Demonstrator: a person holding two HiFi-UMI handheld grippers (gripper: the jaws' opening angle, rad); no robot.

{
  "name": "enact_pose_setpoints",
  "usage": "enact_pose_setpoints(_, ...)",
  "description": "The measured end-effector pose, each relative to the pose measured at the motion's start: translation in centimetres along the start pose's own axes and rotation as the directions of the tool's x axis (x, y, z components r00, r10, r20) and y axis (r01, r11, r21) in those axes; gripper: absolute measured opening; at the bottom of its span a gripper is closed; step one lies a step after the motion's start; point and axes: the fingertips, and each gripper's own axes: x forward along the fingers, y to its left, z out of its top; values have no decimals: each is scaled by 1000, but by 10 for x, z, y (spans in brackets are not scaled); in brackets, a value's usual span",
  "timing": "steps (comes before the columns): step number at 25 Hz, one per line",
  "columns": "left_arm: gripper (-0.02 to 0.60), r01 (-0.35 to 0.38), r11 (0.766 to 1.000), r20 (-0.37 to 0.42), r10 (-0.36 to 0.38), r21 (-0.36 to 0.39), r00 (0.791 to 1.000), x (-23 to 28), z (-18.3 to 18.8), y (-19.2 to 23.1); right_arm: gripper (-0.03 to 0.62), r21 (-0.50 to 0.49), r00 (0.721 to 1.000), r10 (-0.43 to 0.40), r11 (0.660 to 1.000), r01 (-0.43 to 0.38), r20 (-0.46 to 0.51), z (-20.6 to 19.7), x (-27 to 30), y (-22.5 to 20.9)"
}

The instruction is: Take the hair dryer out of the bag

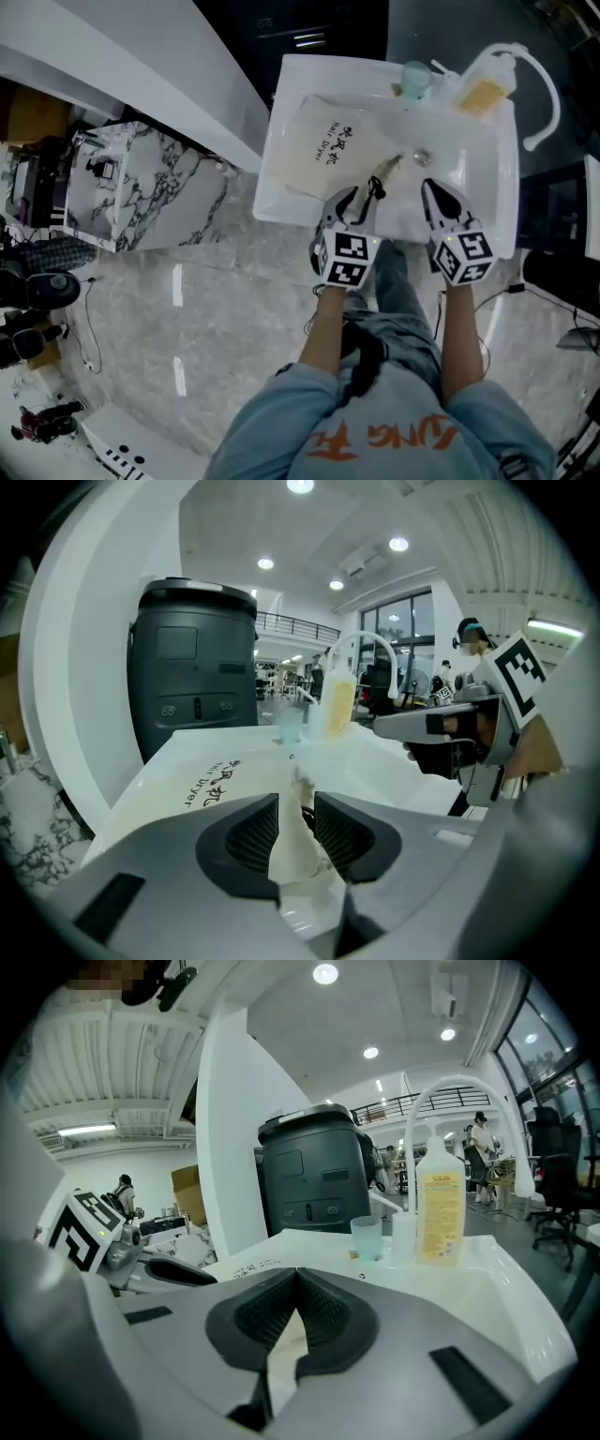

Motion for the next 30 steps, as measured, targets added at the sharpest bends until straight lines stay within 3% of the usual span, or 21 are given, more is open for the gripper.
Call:
enact_pose_setpoints(9, 106, -71, 997, -79, 74, 31, 994, 29, -5, 8, 0, 17, 998, 18, 1000, -17, -52, -16, 6, -13)
enact_pose_setpoints(11, 48, -86, 995, -88, 90, 40, 992, 32, -5, 9, 0, 21, 997, 29, 999, -28, -66, -20, 10, -14)
enact_pose_setpoints(16, 25, -117, 992, -66, 120, 42, 991, 28, 1, 17, 0, 33, 992, 72, 997, -69, -102, -30, 23, -11)
enact_pose_setpoints(22, 21, -134, 991, -19, 133, -26, 991, 16, 12, 32, 2, 21, 974, 159, 987, -157, -159, -40, 43, 15)
enact_pose_setpoints(25, 21, -142, 989, -4, 142, -46, 990, 12, 15, 37, 48, 29, 956, 210, 978, -209, -206, -50, 52, 30)
enact_pose_setpoints(30, 21, -145, 989, -6, 145, -6, 989, 9, 10, 39, 137, 63, 914, 293, 956, -287, -281, -68, 72, 52)
